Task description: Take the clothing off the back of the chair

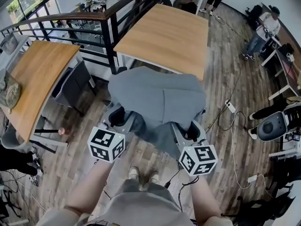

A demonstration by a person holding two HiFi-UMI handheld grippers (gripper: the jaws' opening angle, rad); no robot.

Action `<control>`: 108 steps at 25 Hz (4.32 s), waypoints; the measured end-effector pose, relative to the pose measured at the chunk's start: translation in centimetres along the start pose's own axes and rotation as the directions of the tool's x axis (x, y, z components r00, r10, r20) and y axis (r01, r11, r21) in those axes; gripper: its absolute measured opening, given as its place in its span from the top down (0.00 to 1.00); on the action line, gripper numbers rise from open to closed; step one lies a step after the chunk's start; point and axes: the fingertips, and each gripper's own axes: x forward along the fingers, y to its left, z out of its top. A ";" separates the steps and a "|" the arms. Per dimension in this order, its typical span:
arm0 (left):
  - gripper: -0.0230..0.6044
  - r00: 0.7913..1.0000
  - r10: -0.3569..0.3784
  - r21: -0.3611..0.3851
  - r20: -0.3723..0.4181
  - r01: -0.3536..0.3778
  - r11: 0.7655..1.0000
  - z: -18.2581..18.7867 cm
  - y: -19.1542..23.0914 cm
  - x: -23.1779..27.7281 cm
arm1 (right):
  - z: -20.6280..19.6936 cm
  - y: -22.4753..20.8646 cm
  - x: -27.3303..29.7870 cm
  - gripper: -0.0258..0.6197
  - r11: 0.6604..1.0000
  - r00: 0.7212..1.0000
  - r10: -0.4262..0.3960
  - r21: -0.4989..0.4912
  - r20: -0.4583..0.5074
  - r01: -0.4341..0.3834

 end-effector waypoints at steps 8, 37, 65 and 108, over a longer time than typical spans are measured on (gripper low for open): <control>0.91 1.000 -0.019 0.020 -0.011 0.019 1.000 0.0 -1.7 -1.3 | 0.1 1.6 -1.5 0.82 0.999 0.999 0.039 -0.015 -0.013 -0.039; 0.92 0.917 -0.124 0.285 0.379 0.012 0.958 20.6 -14.0 -18.2 | 20.5 10.5 -22.8 0.86 0.961 0.886 0.153 -0.275 0.438 -0.030; 0.92 0.948 -0.034 0.251 0.315 -0.049 0.967 9.0 -14.5 -20.3 | 9.3 10.9 -20.8 0.85 0.967 0.949 0.143 -0.244 0.280 -0.073; 0.92 0.986 0.020 0.173 0.164 -0.049 0.984 -0.5 -11.4 -14.4 | 0.0 7.2 -14.1 0.85 0.978 0.993 0.037 -0.209 0.112 -0.013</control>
